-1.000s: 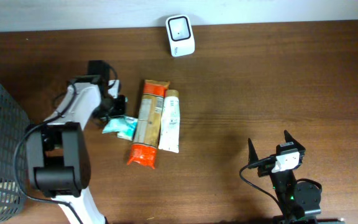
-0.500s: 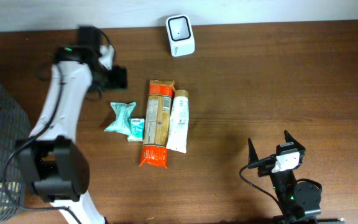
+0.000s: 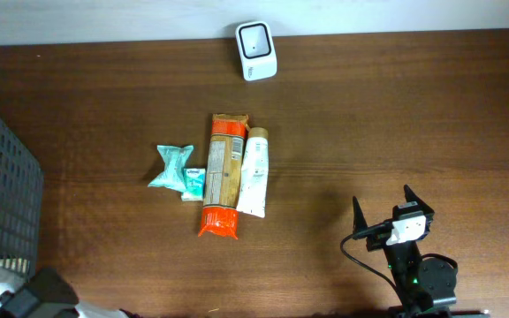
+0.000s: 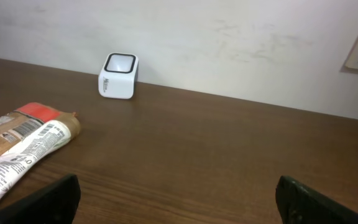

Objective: Scan the item barcode
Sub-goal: 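Place the green wipes pouch beside the Kleenex pack with left gripper, then grasp the white-and-yellow snack bag in the basket with left gripper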

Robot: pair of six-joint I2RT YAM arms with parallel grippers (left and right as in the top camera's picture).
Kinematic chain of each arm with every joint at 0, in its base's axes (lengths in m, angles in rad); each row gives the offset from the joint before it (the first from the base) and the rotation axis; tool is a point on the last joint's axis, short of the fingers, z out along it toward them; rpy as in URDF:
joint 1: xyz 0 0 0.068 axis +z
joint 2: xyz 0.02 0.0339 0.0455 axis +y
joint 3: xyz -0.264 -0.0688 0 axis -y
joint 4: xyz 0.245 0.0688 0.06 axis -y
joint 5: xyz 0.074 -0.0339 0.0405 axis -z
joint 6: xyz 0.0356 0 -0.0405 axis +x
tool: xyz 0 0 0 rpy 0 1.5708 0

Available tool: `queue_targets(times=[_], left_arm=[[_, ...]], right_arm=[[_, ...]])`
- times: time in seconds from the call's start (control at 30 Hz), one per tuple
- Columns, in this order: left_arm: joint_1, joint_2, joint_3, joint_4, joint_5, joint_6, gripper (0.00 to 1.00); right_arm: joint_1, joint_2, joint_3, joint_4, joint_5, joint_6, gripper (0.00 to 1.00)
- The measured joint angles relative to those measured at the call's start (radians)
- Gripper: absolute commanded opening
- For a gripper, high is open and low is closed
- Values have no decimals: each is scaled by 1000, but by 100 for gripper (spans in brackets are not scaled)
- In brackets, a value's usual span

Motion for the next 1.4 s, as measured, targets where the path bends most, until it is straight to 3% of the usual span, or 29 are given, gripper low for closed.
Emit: queue_targets(times=[0.07,0.3,0.53,0.6,0.73,0.93,1.13,1.2,1.23,1.33,1.4], left_arm=[[81,-1,-60,9,0,-33,89],[150,-2,-416,227,-13,-77,90],[240,2,-710,402,-111,-80,94],[249,2,-766,428,-165,-81,100],[249,2,-881,512,-293,-84,99],[250,13,-933,575,-356,-83,99],[298,148,-933,591,-362,-71,100],[314,177,-932,626,-361,-49,93],[315,177,-930,631,-360,-42,84],[321,203,-914,654,-325,-27,33],[324,219,-906,666,-305,-16,22]], right_arm=[[0,0,0,0,0,0,99],[0,0,0,0,0,0,99],[0,0,0,0,0,0,99],[0,0,0,0,0,0,99],[0,0,0,0,0,0,99],[0,0,0,0,0,0,99],[0,0,0,0,0,0,99],[0,0,0,0,0,0,99],[0,0,0,0,0,0,99],[0,0,0,0,0,0,99],[0,0,0,0,0,0,99]])
